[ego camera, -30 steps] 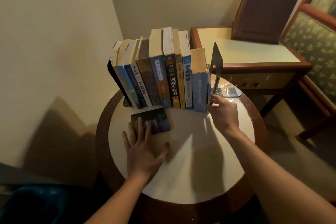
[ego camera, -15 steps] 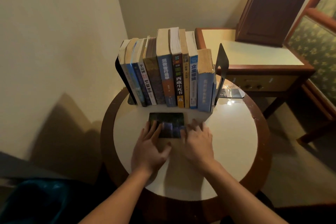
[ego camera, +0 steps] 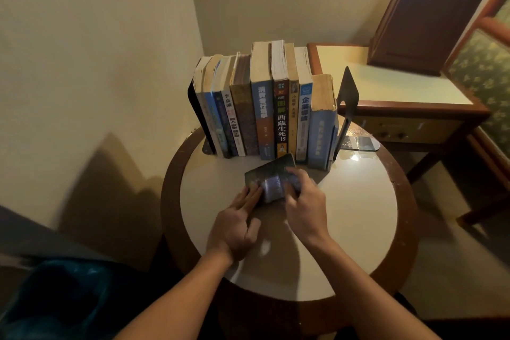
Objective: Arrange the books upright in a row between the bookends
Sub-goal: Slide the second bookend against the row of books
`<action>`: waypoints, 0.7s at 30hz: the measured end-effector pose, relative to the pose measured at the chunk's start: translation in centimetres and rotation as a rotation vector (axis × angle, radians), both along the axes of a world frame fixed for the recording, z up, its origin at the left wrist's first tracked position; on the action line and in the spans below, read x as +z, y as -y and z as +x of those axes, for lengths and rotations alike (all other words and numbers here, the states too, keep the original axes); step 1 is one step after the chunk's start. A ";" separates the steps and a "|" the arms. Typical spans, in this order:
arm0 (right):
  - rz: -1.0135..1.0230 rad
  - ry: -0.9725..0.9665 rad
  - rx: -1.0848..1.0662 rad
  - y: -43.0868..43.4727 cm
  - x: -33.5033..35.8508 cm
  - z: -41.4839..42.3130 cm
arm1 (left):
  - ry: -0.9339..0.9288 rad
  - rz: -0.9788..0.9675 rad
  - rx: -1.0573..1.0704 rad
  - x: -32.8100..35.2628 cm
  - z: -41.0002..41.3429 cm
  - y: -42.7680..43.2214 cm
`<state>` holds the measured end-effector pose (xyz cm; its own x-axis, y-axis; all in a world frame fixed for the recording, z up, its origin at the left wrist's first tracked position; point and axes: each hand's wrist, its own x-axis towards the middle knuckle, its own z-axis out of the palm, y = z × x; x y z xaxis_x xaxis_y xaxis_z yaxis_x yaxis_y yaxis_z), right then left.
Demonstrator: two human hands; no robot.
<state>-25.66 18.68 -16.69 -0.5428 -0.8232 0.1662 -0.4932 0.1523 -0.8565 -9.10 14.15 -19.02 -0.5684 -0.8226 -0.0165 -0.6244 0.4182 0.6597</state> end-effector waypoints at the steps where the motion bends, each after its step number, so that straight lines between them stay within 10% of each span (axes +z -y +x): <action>1: -0.010 -0.032 0.005 -0.1 0.1 -0.3 | 0.013 0.000 -0.003 -0.2 -0.1 0.1; 11: -0.094 -0.128 -0.028 -2.0 1.4 -5.0 | 0.375 -0.220 0.052 -1.9 -0.5 1.1; 21: -0.160 -0.672 0.036 -6.4 7.2 -12.2 | 0.399 -0.242 0.055 -1.5 -0.6 0.9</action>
